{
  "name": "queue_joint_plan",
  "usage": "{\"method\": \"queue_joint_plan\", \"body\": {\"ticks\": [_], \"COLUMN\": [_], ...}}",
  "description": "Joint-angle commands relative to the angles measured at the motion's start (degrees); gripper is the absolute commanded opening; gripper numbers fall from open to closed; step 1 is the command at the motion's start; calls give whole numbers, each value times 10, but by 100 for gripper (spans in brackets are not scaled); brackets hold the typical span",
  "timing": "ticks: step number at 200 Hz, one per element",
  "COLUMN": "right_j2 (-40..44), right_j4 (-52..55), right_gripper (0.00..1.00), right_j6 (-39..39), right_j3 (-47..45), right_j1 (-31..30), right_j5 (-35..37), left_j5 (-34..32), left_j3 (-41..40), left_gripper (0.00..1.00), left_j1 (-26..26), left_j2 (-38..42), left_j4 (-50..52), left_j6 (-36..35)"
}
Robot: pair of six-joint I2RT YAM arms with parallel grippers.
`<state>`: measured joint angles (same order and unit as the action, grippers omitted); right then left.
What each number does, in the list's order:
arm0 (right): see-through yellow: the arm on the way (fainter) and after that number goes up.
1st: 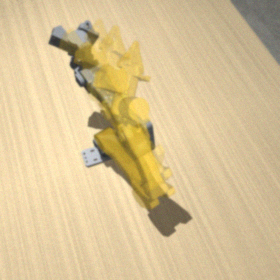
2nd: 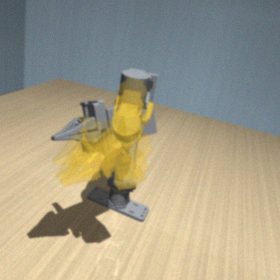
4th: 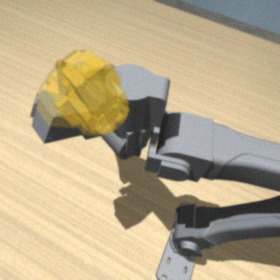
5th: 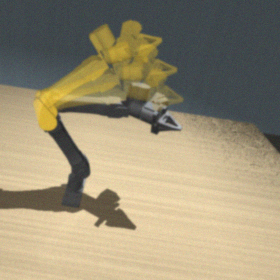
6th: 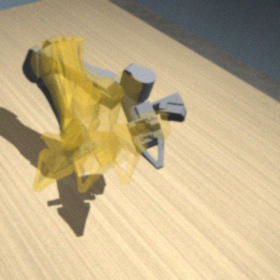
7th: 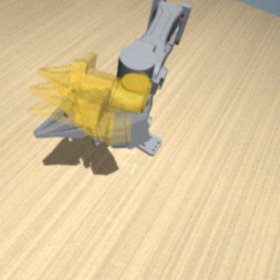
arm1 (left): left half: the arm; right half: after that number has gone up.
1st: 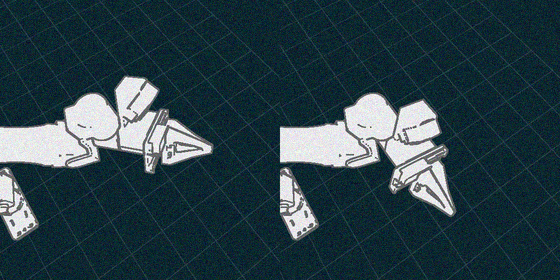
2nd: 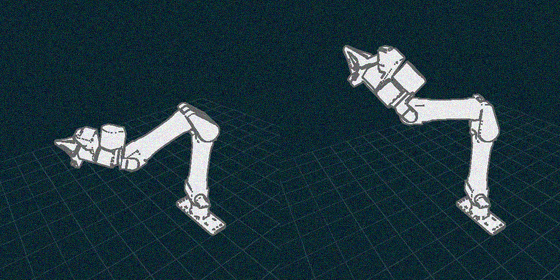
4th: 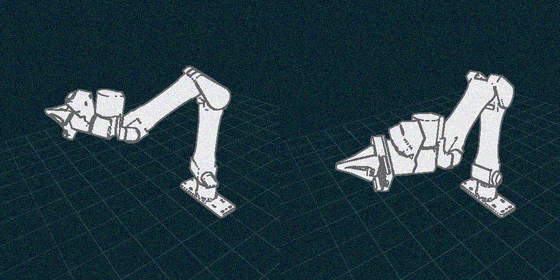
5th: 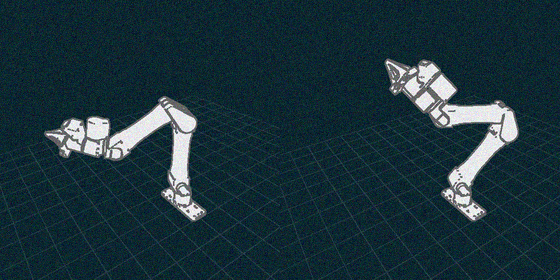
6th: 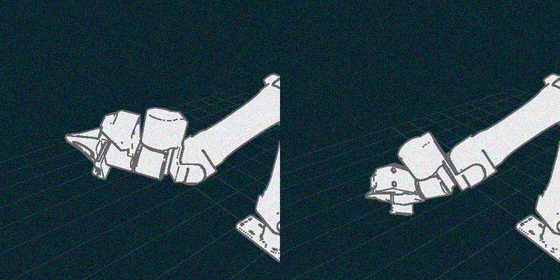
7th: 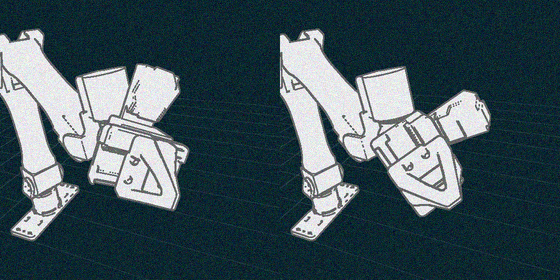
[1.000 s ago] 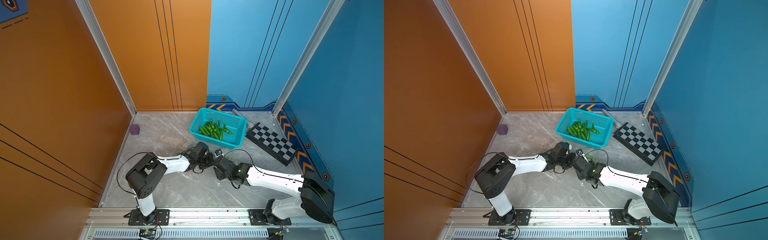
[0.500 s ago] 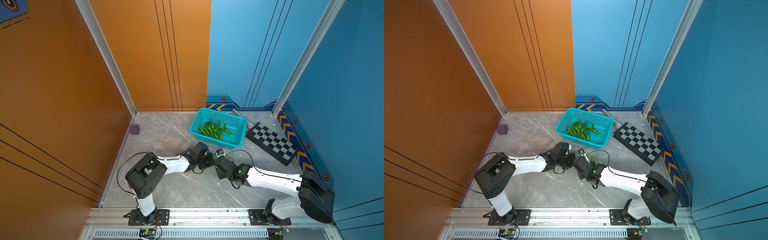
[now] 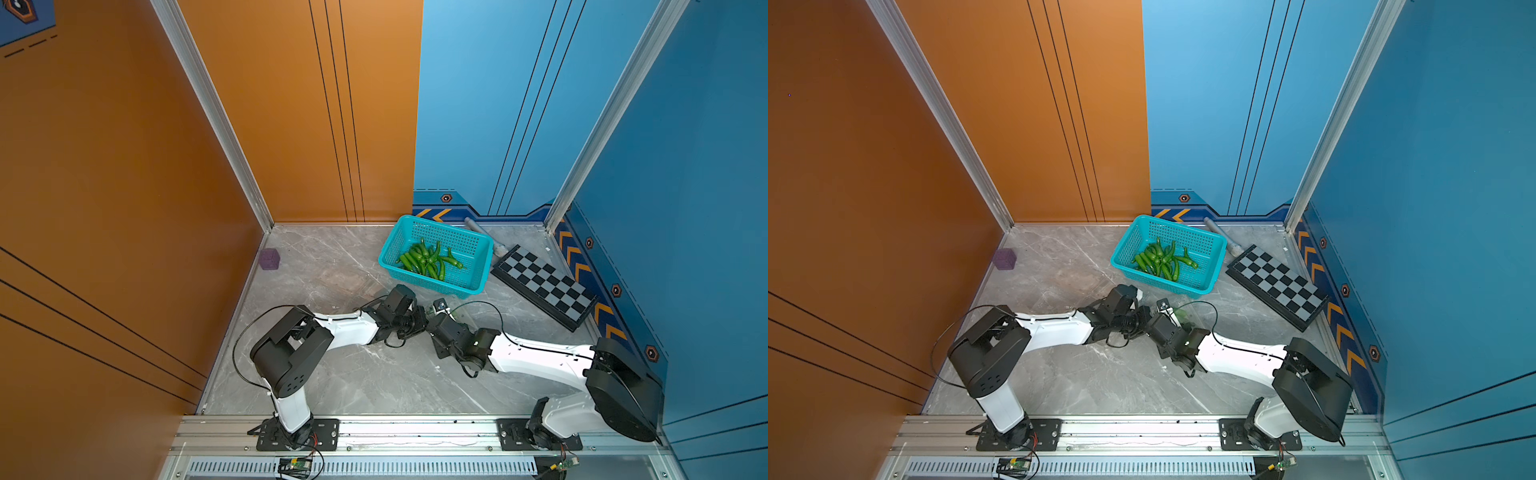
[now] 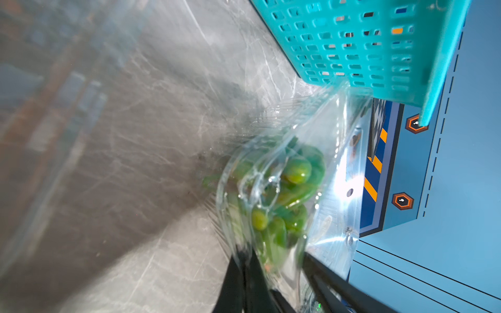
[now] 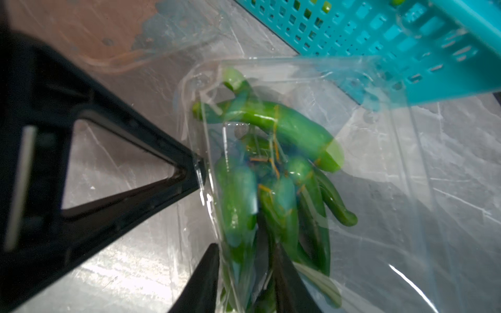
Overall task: Take small green peppers out of containers
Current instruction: Open the packing box at the center of the board.
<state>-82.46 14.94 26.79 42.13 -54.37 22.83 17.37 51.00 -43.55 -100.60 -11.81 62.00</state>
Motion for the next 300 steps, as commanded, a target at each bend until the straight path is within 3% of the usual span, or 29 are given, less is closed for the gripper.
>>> {"method": "queue_joint_plan", "body": {"ticks": [1,23,87,119,204,230,250,272,300], "right_j2": [-16,-8,110,169,266,267,259,260,266], "right_j4": [61,66,107,122,145,149,154,162,178], "right_gripper": [12,0,0,0,0,13,35,44,46], "right_j6": [10,9,8,15,15,7,-5,-16,-31], "right_j3": [-22,-22,-14,-21,-41,-36,-24,-9,6], "right_j1": [7,9,23,59,138,175,181,189,203], "right_j5": [-2,0,-26,-80,-133,-154,-152,-154,-148], "left_j5": [3,2,-2,-1,5,5,7,5,5], "left_j3": [-15,-16,-18,-14,-10,-8,-8,-11,-12], "left_gripper": [0,0,0,0,0,0,0,0,0], "left_j1": [6,6,8,10,8,7,6,6,4], "left_j2": [10,12,0,-4,0,0,0,2,7], "left_j4": [19,19,20,21,21,20,20,20,21], "left_j6": [-5,-5,2,2,-2,-3,-3,-2,-4]}}
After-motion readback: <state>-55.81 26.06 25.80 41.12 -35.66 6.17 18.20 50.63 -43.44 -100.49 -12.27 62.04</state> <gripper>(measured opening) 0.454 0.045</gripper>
